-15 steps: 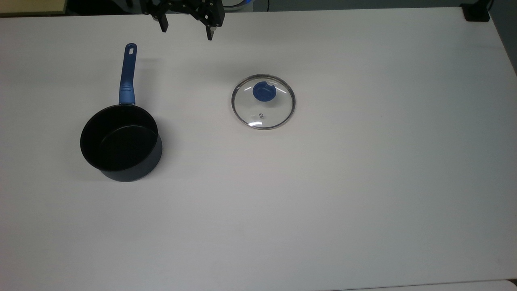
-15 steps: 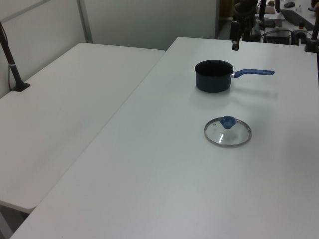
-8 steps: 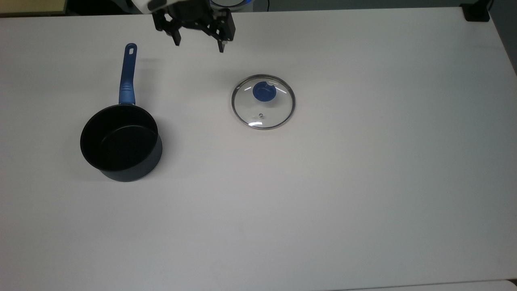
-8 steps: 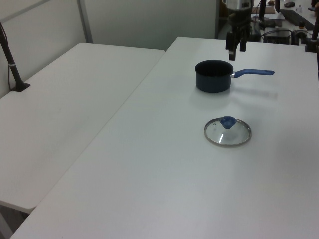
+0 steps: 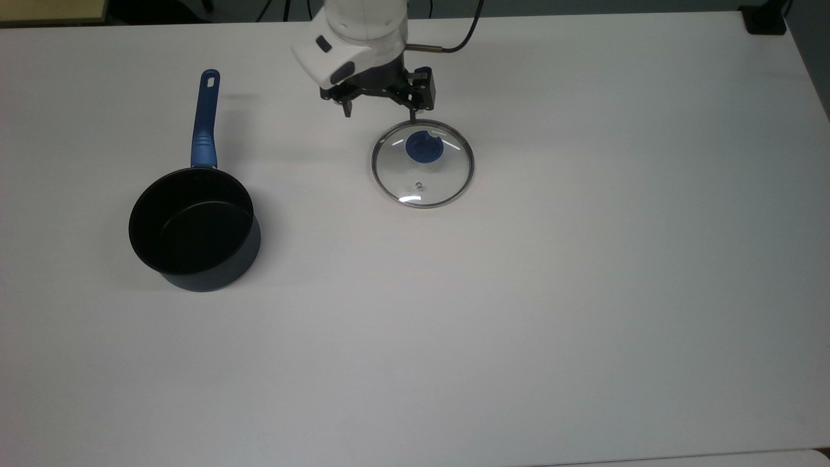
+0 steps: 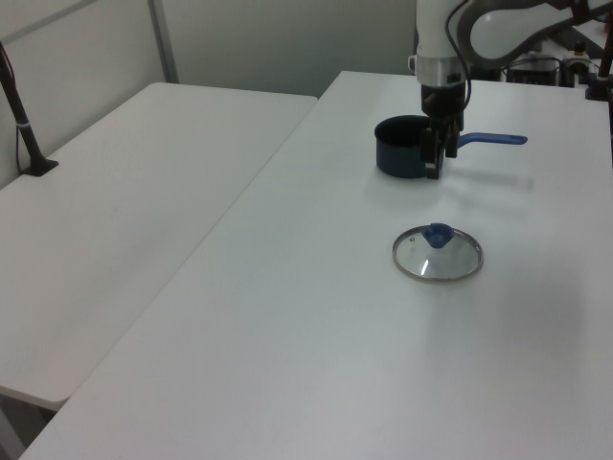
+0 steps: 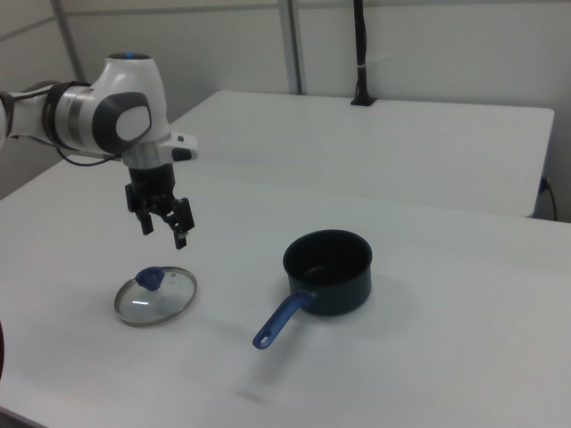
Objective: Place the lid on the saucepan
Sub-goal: 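Move the gripper over the glass lid and lower onto the blue knob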
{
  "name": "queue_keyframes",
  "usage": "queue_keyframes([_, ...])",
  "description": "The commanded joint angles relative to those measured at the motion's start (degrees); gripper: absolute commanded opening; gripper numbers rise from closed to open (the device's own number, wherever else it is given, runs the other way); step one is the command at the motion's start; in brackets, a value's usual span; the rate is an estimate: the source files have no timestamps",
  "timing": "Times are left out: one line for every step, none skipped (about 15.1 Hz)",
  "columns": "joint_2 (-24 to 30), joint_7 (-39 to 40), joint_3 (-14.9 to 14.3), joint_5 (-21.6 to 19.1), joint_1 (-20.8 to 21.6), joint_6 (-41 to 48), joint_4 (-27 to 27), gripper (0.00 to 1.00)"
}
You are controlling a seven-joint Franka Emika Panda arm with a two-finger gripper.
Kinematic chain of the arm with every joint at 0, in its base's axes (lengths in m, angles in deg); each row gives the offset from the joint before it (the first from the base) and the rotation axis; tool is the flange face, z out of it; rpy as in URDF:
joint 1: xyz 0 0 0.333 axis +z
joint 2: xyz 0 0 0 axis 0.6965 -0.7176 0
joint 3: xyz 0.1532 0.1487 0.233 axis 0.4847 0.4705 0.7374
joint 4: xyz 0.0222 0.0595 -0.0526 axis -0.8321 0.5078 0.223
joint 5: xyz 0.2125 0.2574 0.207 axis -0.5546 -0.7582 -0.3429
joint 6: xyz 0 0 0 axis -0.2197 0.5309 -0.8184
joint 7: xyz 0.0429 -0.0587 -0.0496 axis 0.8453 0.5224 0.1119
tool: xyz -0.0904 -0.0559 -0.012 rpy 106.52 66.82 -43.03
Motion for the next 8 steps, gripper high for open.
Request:
queue_keyframes([0.7, -7.0, 2.6, -0.2, 0.2, -5.5, 5.3, 1.0])
queue_keyframes([0.6, -8.8, 2.6, -0.2, 0.2, -6.6, 5.6, 1.0])
queue_keyframes([0.5, -10.2, 2.7, -0.2, 0.2, -6.7, 5.7, 1.0])
queue_keyframes([0.2, -11.6, 2.7, -0.2, 0.2, -6.9, 6.0, 1.0])
queue_keyframes([-0.4, -12.7, 2.7, -0.2, 0.3, -7.5, 6.3, 1.0])
queue_keyframes([-0.8, -14.1, 2.8, -0.2, 0.4, -8.8, 6.4, 1.0])
queue_keyframes([-1.8, -15.4, 3.4, -0.2, 0.4, -9.2, 6.5, 1.0])
queue_keyframes([-2.1, -15.6, 3.9, -0.2, 0.3, -9.2, 6.5, 1.0])
